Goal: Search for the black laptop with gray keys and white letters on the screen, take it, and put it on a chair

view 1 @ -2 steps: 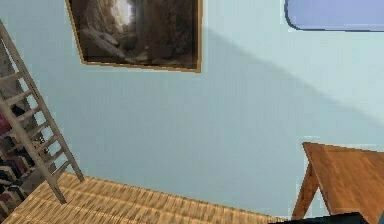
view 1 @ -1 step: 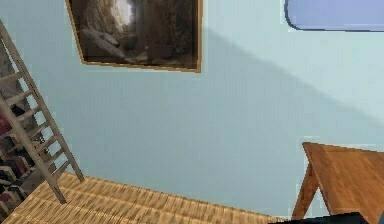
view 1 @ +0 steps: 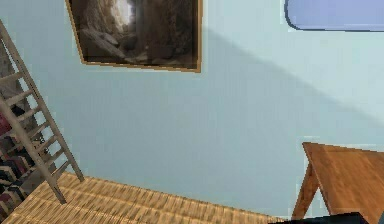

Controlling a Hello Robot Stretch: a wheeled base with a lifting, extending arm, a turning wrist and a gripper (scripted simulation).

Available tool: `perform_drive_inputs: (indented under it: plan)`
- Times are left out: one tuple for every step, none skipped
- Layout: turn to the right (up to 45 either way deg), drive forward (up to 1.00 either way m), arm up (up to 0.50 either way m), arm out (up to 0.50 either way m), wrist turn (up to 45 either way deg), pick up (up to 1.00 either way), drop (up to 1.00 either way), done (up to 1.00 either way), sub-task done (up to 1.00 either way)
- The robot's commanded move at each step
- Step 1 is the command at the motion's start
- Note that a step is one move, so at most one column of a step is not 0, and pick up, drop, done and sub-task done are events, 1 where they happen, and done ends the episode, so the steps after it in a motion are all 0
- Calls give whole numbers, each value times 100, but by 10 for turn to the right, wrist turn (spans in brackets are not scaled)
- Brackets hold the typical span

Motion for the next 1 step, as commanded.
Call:
perform_drive_inputs:
  plan:
    - [0,0,0,0,0,0,100,0,0]
